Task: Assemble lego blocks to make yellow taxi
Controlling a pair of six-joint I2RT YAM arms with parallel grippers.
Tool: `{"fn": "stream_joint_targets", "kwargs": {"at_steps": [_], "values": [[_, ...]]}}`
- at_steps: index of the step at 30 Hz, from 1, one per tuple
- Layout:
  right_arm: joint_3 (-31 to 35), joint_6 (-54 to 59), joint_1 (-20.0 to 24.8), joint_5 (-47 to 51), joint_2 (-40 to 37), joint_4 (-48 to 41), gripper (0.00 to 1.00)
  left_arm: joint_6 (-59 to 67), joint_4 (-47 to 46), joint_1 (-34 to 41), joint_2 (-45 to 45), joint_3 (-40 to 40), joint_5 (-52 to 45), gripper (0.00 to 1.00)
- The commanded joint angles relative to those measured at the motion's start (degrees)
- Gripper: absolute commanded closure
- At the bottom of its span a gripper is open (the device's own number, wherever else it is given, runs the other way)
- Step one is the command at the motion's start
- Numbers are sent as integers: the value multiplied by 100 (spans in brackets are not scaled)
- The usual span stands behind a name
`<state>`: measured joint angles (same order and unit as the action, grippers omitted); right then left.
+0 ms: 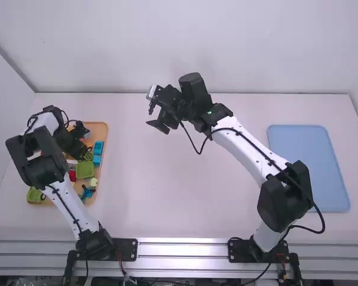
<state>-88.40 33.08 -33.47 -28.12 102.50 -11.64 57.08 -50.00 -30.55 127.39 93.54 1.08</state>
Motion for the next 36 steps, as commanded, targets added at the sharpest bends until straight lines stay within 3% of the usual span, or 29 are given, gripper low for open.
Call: {"fn": "stream_joint_targets", "kwargs": {"at_steps": [1,5,11,17,29,32,33,36], "values": [[33,-28,9,-9,-221,-13,1,85,-4,20,44,-160,31,24],[33,-28,9,-7,-221,9,2,107,85,0,44,-190,-7,40],[33,-31,9,131,-221,9,2,-671,66,55,17,101,269,54],[33,-31,9,389,-221,-26,1,-1147,-15,52,-411,398,243,58],[33,-35,256,398,-221,-103,1,-330,-966,413,-1600,391,-855,57],[31,-260,365,396,-227,-74,2,-46,-1233,732,-1609,391,-1080,68],[31,-367,437,393,-256,-92,1,-46,-1309,1003,-1609,380,-1069,79],[31,-369,564,376,-372,-271,2,-61,-1248,1550,-1609,337,-938,78]]}}
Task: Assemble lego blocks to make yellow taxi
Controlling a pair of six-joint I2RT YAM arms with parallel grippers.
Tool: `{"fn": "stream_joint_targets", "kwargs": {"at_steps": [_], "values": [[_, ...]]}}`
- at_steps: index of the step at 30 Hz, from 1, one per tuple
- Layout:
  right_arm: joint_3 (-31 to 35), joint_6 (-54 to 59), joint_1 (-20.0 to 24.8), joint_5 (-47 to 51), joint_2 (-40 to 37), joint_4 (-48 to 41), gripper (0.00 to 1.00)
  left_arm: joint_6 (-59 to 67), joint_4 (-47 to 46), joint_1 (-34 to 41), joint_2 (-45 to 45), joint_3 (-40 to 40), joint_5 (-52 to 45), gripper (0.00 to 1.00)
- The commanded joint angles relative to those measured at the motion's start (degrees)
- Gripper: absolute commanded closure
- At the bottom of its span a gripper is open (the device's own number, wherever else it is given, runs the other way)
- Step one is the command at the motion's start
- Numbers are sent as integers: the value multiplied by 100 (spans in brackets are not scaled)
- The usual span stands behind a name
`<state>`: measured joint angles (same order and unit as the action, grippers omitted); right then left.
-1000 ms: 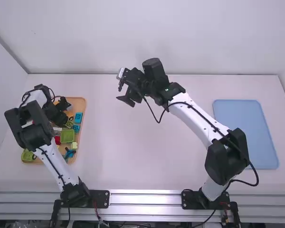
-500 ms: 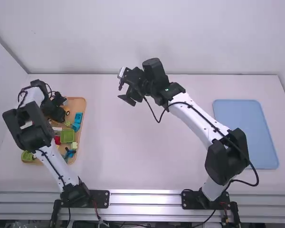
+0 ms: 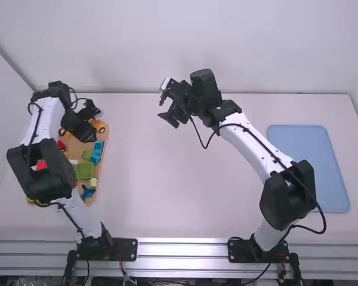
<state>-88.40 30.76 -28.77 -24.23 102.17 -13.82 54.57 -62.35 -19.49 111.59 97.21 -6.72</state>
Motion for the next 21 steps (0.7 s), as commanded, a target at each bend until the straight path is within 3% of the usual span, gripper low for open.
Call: {"fn": "stream_joint_targets", "kwargs": {"at_steps": [1,7,12,15,21], "values": [[31,-142,127,-17,-387,-127,2,181,66,612,-28,-66,-122,76],[42,-35,494,-92,-872,-817,1,-415,986,2173,-63,-691,662,78],[393,-44,874,-380,-1276,-787,1,243,1049,3064,-72,-1248,302,77],[1121,-101,1215,-612,-1827,-321,1,192,1307,3685,-72,-1644,367,75],[2214,-240,1462,-726,-2625,254,2,175,1943,4627,-68,-2210,140,69]]}}
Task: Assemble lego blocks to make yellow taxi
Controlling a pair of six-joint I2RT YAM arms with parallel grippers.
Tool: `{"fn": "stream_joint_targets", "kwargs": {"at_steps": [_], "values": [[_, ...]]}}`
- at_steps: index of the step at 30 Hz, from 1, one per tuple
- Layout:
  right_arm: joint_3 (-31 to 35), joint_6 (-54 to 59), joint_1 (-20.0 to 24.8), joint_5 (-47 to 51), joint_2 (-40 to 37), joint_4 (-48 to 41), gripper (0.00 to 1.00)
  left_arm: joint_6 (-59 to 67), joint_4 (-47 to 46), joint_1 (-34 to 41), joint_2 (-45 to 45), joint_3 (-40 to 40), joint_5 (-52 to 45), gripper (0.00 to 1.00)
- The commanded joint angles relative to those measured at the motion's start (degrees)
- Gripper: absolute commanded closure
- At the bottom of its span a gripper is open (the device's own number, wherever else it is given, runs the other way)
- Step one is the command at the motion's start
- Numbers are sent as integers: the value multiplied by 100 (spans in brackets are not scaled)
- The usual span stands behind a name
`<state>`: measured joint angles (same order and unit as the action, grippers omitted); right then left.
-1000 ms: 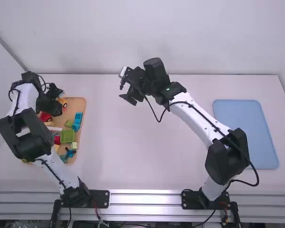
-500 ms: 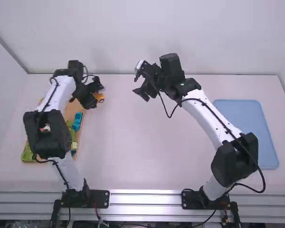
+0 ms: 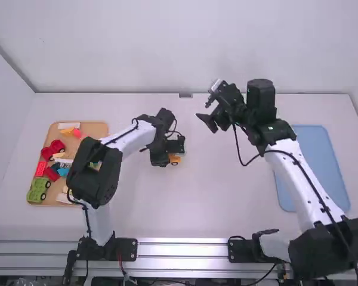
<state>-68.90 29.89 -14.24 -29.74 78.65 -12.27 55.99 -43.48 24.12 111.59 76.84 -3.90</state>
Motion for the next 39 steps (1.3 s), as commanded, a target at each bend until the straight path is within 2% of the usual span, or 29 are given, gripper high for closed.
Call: {"fn": "stream_joint_targets", "kwargs": {"at_steps": [1,4,6,12,15,18,19,20,21,22,30,39], "values": [[409,-249,35,-170,-363,210,2,-101,229,417,-68,-271,-114,66],[769,-310,125,-179,-570,485,1,-264,638,734,-68,-490,-142,59],[997,-313,186,-201,-682,638,1,-372,739,914,-68,-599,-160,58],[1058,-308,188,-197,-708,610,1,-826,1010,907,70,-706,-190,56],[1058,-302,188,-197,-697,610,1,-820,988,887,184,-767,-96,59],[1058,-284,188,-197,-691,599,1,-813,992,927,195,-798,-105,55],[1058,-291,186,-192,-686,608,1,-752,1008,927,192,-798,-101,43],[1060,-289,188,-197,-686,603,2,-654,1008,925,188,-798,-101,21],[1060,-289,188,-197,-686,601,1,-643,1005,922,188,-798,-103,18],[1060,-286,188,-197,-686,603,1,-614,1014,920,184,-793,-96,1],[1060,-313,166,-197,-686,675,1,-612,315,741,-96,-166,144,1],[1060,-315,-151,-181,-568,1001,1,-994,595,-302,-1185,-120,-328,1]]}}
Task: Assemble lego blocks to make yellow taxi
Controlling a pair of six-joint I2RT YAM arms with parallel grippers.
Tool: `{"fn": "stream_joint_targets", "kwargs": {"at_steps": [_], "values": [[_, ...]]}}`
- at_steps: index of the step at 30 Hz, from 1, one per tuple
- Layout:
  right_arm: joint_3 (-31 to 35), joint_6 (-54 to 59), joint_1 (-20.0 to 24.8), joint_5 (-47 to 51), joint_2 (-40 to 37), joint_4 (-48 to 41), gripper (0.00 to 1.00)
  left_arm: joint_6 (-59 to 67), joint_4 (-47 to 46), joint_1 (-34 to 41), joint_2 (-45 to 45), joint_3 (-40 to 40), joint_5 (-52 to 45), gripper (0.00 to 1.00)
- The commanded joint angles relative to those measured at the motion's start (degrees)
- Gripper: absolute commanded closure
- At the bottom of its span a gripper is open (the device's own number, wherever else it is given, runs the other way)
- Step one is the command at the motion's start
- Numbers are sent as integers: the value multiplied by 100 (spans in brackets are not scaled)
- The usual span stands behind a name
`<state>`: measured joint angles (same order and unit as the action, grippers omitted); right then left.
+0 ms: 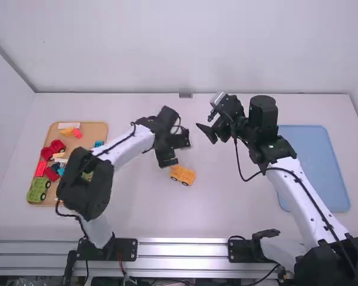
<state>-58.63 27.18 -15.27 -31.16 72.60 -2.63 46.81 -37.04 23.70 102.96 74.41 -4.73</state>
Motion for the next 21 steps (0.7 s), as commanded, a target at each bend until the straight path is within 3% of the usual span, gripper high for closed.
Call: {"fn": "stream_joint_targets", "kwargs": {"at_steps": [1,9,13,21], "values": [[33,-42,-96,-55,114,144,1,-177,-4,-468,-483,122,-313,1],[33,-634,-337,-68,820,1329,1,-2225,472,-1919,-1440,122,-313,1],[26,-645,-442,-660,951,1683,2,-3578,450,-2776,-1937,122,-7,1],[-479,-938,-802,-605,949,1191,1,-5637,280,-3910,-2297,122,1386,1]]}}
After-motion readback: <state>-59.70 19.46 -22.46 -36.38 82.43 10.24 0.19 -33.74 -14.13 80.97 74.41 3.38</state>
